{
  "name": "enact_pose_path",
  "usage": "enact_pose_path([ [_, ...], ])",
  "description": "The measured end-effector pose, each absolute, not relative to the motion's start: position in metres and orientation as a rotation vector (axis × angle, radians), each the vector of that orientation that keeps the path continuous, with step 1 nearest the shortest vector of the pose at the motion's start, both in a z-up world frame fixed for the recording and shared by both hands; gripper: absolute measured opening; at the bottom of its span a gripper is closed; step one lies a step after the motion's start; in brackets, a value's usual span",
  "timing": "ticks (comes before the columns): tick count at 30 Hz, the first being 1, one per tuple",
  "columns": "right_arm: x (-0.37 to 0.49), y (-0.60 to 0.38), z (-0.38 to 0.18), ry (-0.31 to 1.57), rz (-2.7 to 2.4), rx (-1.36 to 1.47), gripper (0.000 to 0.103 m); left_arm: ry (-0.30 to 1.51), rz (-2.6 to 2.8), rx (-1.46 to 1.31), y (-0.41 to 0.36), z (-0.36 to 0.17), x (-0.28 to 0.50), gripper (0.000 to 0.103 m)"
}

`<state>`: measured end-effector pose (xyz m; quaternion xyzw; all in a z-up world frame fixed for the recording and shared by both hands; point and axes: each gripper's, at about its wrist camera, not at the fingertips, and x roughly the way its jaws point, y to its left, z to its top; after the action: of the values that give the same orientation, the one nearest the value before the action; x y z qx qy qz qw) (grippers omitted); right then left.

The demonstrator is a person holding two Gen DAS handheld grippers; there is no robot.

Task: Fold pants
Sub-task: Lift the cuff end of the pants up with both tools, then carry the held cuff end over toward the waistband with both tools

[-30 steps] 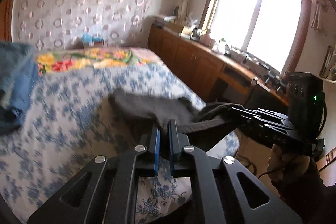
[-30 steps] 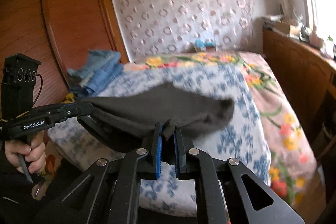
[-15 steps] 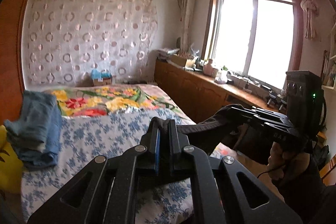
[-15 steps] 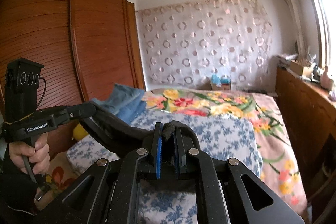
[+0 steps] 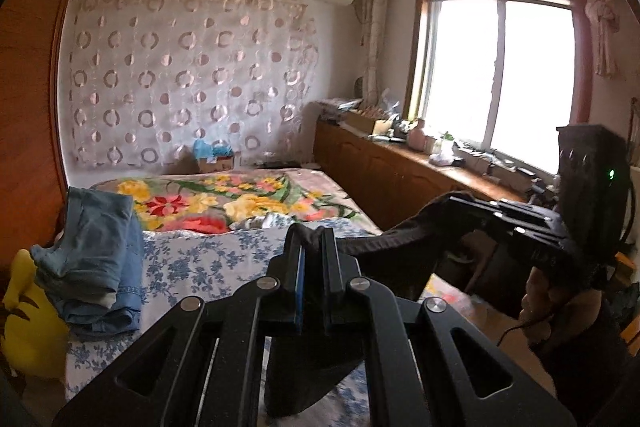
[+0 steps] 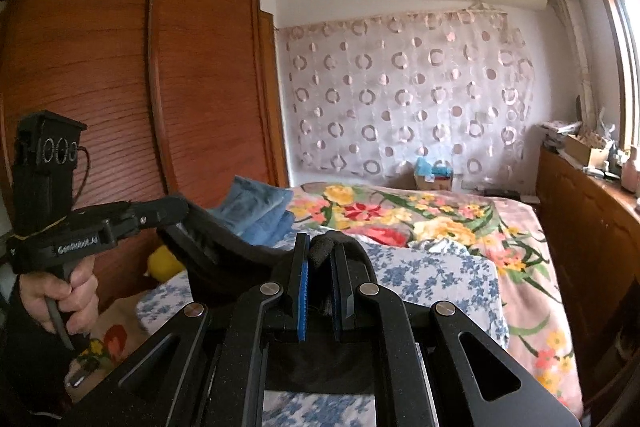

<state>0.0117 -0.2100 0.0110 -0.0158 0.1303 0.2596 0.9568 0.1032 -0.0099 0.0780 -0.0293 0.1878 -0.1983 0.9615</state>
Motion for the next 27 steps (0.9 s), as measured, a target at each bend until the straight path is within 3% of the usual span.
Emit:
enact_pose_path([
  [15, 0.145, -0.165, 0.067, 0.206, 0.475, -0.040, 0.009, 0.288, -0.231, 0.067, 0.001, 0.113, 0.216, 0.007],
  [21, 0.190, -0.154, 0.023, 0.378, 0.577, 0.072, 0.009, 0.393, -0.222, 0.105, 0.011, 0.064, 0.224, 0.007],
  [27, 0.200, -0.142, 0.002, 0.432, 0.578, 0.033, 0.009, 0.463, -0.249, 0.050, 0.018, 0.046, 0.224, 0.007],
])
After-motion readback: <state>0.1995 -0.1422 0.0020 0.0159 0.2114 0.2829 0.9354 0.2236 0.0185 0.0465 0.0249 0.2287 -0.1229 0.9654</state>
